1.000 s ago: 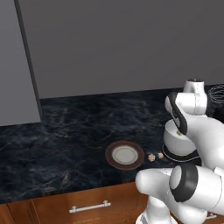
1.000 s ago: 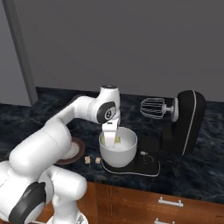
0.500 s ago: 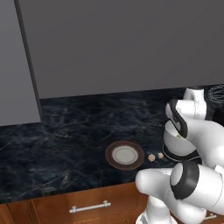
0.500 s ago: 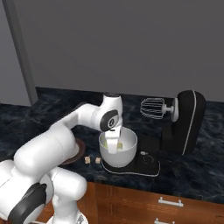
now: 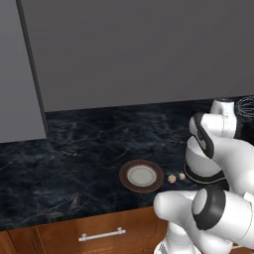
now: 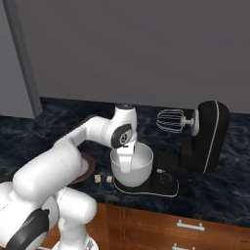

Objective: Add butter and sugar cubes to the stand mixer bowl and then turn on the stand mixer to begin making frosting.

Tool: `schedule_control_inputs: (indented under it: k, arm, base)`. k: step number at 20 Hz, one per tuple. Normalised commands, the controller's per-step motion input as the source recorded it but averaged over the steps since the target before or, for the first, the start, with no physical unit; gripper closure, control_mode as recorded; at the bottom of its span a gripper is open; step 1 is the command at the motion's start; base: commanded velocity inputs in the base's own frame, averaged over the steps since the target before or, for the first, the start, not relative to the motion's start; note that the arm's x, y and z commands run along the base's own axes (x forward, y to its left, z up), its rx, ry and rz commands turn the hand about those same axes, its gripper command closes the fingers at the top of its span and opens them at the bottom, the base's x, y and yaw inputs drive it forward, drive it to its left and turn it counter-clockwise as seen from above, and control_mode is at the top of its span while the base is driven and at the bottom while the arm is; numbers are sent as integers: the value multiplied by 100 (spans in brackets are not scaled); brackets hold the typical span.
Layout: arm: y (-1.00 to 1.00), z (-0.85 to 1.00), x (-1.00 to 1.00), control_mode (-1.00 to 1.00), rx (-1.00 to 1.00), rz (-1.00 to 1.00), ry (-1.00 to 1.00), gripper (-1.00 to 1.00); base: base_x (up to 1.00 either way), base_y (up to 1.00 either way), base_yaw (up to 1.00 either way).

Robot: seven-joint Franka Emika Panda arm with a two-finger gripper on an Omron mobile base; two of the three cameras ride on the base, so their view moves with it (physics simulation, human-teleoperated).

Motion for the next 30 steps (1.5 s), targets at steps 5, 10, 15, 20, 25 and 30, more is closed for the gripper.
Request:
schedule_control_inputs:
  k: [5, 10, 15, 20, 25, 30]
  arm:
    - [23, 55, -20, -100, -9, 0, -20, -100]
    - [55, 51, -11, -100, -10, 0, -17, -100]
    - [81, 16, -3, -100, -3, 2, -2, -100]
    - [65, -1, -6, -100, 0, 5, 0, -100]
    - [29, -23, -10, -100, 3, 10, 2, -100]
    - [9, -32, -9, -100, 8, 16, 4, -100]
  base:
    - [0, 0, 0]
    - [0, 0, 0]
    - [0, 0, 0]
    - [0, 0, 0]
    - [0, 0, 0]
    - [0, 0, 0]
